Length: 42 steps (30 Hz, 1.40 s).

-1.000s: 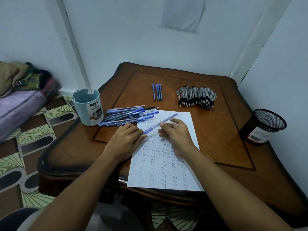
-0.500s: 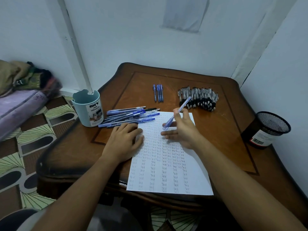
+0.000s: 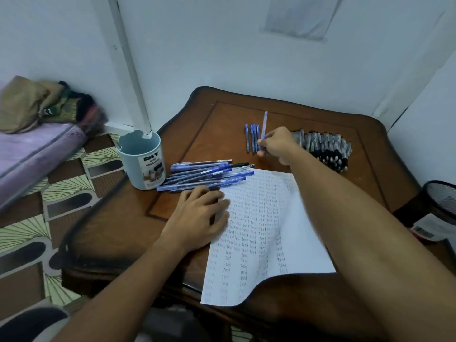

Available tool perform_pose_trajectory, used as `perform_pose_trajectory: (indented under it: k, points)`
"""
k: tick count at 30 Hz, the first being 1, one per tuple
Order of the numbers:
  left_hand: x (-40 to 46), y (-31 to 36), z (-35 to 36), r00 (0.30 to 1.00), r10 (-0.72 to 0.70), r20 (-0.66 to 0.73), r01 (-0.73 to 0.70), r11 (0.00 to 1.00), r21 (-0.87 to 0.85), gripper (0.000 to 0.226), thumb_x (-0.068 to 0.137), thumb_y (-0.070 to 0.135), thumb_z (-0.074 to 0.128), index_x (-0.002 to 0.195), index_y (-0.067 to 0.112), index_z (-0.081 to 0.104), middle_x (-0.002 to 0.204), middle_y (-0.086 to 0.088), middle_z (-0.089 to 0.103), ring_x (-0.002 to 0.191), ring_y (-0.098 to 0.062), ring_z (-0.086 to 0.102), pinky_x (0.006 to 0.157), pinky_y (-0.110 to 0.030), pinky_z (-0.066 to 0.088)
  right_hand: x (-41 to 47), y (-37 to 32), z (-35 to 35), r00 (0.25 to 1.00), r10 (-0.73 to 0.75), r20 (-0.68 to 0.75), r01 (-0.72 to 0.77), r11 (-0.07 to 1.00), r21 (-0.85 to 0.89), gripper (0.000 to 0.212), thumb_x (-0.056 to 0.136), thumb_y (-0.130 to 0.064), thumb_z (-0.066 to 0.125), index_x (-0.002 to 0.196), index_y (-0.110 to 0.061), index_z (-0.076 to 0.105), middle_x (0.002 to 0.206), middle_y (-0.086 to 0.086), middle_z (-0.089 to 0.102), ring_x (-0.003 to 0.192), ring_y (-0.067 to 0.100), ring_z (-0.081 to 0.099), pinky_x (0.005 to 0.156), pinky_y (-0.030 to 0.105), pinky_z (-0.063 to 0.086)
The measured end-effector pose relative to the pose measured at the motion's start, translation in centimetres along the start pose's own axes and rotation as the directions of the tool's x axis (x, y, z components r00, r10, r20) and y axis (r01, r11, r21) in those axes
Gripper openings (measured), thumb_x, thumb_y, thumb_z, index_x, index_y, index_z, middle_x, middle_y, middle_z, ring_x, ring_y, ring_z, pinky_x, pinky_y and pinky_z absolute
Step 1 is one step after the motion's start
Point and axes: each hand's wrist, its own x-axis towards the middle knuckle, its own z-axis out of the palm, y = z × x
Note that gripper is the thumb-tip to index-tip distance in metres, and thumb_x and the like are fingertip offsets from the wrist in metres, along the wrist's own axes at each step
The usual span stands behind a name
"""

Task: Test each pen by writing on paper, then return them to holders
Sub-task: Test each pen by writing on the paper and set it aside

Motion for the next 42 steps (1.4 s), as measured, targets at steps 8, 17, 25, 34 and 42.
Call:
perform_pose_trajectory:
  k: [8, 17, 25, 34, 42]
  points:
    - [0.1, 0.0, 0.0, 0.999, -0.037, 0.031, 0.038, 0.998, -0.04, 0.042, 0.094, 0.049, 0.043, 0.119, 0.029, 0.07, 0.128, 0.011, 0.063, 0.12, -0.013, 0.043, 0.091, -0.037, 0.03, 3.2, 0.2, 2.3, 0.996, -0.04, -0.076, 0.017, 0.961, -0.275, 0.017, 0.095, -0.02, 0.069, 0.096, -0.004, 0.07, 0.077, 0.009, 0.074, 0.074, 0.019, 0.073, 0.084, 0.041, 0.06]
    - [0.1, 0.0, -0.2, 0.997, -0.043, 0.062, 0.045, 0.998, -0.038, 0.043, 0.096, 0.049, 0.041, 0.121, 0.029, 0.069, 0.13, 0.011, 0.063, 0.121, -0.014, 0.045, 0.092, -0.04, 0.034, 3.3, -0.6, 2.9, 0.983, -0.169, -0.066, 0.1, 0.81, -0.577, 0.024, 0.096, -0.03, 0.066, 0.099, -0.007, 0.06, 0.096, 0.011, 0.061, 0.084, 0.025, 0.061, 0.07, 0.033, 0.049]
    - [0.1, 0.0, 0.0, 0.999, -0.04, 0.024, 0.041, 0.999, -0.028, 0.041, 0.095, 0.048, 0.043, 0.118, 0.029, 0.071, 0.128, 0.011, 0.065, 0.119, -0.014, 0.045, 0.09, -0.041, 0.036, 1.0, -1.6, 4.2, 0.887, -0.427, 0.178, 0.433, 0.63, -0.645, 0.028, 0.102, -0.022, 0.055, 0.126, -0.01, 0.062, 0.131, 0.014, 0.059, 0.12, 0.031, 0.057, 0.101, 0.042, 0.047]
    - [0.1, -0.2, 0.2, 0.999, -0.037, 0.007, 0.038, 0.999, -0.04, 0.037, 0.094, 0.044, 0.046, 0.117, 0.03, 0.071, 0.128, 0.011, 0.065, 0.119, -0.014, 0.046, 0.09, -0.041, 0.036, -1.5, -4.4, 8.6, 0.76, -0.318, 0.566, 0.635, 0.547, -0.545, 0.026, 0.1, -0.011, 0.056, 0.121, -0.015, 0.071, 0.125, 0.007, 0.068, 0.113, 0.024, 0.062, 0.102, 0.037, 0.049]
    - [0.0, -0.4, 0.5, 1.0, -0.022, -0.013, 0.022, 0.999, -0.03, 0.034, 0.093, 0.043, 0.047, 0.114, 0.03, 0.07, 0.126, 0.012, 0.065, 0.118, -0.014, 0.048, 0.089, -0.041, 0.036, -1.4, -4.1, 9.3, 0.787, -0.313, 0.532, 0.611, 0.515, -0.602, 0.015, 0.096, -0.011, 0.058, 0.103, -0.018, 0.069, 0.109, 0.004, 0.068, 0.1, 0.024, 0.062, 0.095, 0.046, 0.051]
